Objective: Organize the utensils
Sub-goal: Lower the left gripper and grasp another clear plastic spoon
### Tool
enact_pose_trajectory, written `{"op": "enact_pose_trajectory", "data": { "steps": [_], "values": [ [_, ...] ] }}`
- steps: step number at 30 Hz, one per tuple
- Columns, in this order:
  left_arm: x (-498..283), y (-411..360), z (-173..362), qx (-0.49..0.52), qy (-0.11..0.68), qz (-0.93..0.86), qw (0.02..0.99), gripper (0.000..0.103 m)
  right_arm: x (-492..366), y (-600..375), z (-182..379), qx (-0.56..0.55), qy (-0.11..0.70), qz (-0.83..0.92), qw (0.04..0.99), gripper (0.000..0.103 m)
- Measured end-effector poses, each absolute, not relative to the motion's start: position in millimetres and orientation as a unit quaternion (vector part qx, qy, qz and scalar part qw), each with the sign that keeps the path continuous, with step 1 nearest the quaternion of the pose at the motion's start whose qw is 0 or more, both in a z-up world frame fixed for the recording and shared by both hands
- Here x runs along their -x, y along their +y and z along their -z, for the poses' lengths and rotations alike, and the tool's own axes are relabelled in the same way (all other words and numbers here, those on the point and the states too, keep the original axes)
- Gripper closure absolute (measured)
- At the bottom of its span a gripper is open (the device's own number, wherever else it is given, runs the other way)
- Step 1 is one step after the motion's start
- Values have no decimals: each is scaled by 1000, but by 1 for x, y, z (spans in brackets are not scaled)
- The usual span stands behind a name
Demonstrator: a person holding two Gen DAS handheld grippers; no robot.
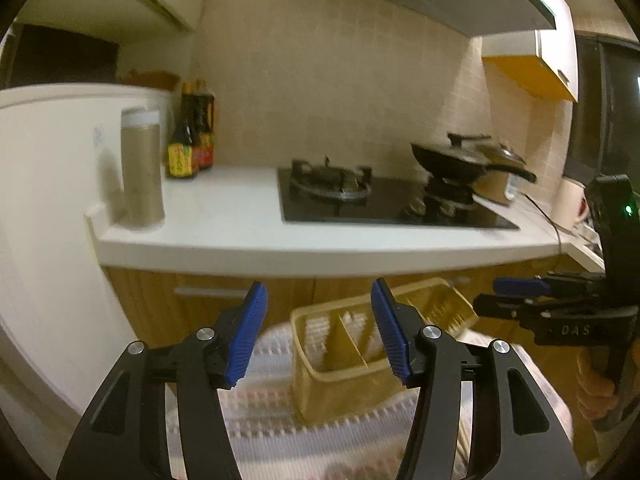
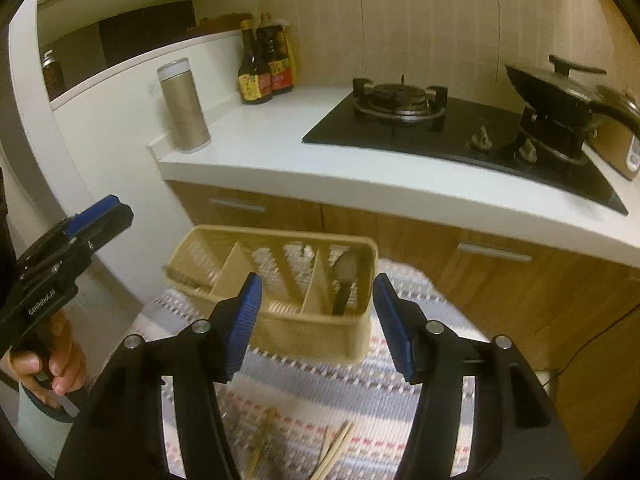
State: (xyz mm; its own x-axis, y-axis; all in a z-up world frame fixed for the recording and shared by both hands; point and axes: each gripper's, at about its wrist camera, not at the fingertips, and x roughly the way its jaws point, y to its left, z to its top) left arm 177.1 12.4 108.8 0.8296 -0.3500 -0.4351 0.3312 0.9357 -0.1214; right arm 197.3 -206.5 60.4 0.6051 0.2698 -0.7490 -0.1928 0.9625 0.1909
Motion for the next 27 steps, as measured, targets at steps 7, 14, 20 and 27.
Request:
{"op": "enact_pose_trajectory", "data": {
  "steps": [7, 14, 20, 27],
  "values": [
    [-167, 11, -82, 1, 333, 200, 921, 50, -180, -199, -43, -48, 499, -148, 853, 49],
    [-164, 5, -17, -34, 450, 213, 867, 51, -164, -179, -2, -25, 563, -180, 806, 49],
    [-166, 4, 20, 4, 513, 253, 820, 52, -155, -164, 39, -3, 616, -198, 763, 56],
    [-173, -1, 45, 27, 545, 259, 797, 52, -150, -147, 78, 11, 658, -210, 724, 61]
  ]
}}
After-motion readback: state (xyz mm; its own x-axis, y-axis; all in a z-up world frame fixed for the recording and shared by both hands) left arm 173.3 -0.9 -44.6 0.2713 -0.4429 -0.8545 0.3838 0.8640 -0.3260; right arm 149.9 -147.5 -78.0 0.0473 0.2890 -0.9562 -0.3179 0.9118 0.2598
